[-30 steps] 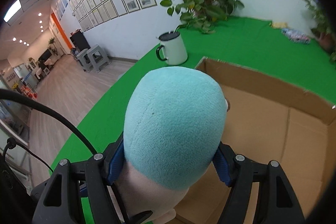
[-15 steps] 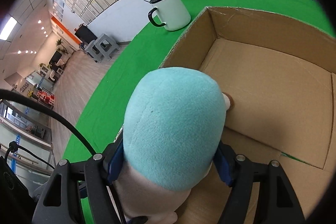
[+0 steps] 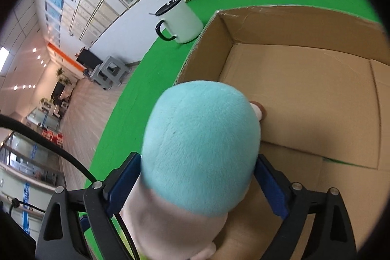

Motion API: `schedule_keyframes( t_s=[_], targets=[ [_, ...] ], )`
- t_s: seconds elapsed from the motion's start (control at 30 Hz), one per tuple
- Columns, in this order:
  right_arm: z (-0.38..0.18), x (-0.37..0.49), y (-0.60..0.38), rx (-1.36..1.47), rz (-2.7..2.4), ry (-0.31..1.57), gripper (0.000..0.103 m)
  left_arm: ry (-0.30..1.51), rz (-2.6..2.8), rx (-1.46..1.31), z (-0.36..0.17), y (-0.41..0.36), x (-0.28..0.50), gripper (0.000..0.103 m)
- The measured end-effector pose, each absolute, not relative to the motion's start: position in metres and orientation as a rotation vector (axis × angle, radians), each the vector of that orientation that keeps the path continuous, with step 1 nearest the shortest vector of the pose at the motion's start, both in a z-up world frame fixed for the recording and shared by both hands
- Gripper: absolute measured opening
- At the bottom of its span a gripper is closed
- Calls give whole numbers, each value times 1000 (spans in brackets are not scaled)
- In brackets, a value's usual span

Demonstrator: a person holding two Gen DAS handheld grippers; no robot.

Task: Organize objects
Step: 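Lower the plush toy into the box and open the left gripper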

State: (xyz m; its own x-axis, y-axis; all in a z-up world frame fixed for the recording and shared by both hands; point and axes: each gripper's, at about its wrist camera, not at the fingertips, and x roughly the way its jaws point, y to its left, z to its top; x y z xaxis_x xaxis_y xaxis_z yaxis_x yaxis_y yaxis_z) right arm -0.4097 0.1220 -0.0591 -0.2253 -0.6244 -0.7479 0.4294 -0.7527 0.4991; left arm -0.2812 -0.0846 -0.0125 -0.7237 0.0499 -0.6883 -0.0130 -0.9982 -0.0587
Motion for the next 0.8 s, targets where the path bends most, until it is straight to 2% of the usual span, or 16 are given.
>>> schedule_keyframes(
  t_s=[0.13,0.27,0.4,0.57,0.8],
  targets=[
    [-34,-397,131,1327,-2023,-277,96,-97,2931,-1084,5,-86,-249,75],
    [4,-359,150,1216,-2102,-276,96,-102,2970,-978,21,-83,-208,88],
    [29,-301,188,1132,-2308,-220,96,-35,3037,-875,32,-76,-173,96],
    [24,-223,230,1073,-2510,-171,97,-96,3075,-742,42,-69,-135,100],
    [6,-182,249,1113,-2638,-192,97,-132,3048,-774,43,-57,-115,100]
  ],
)
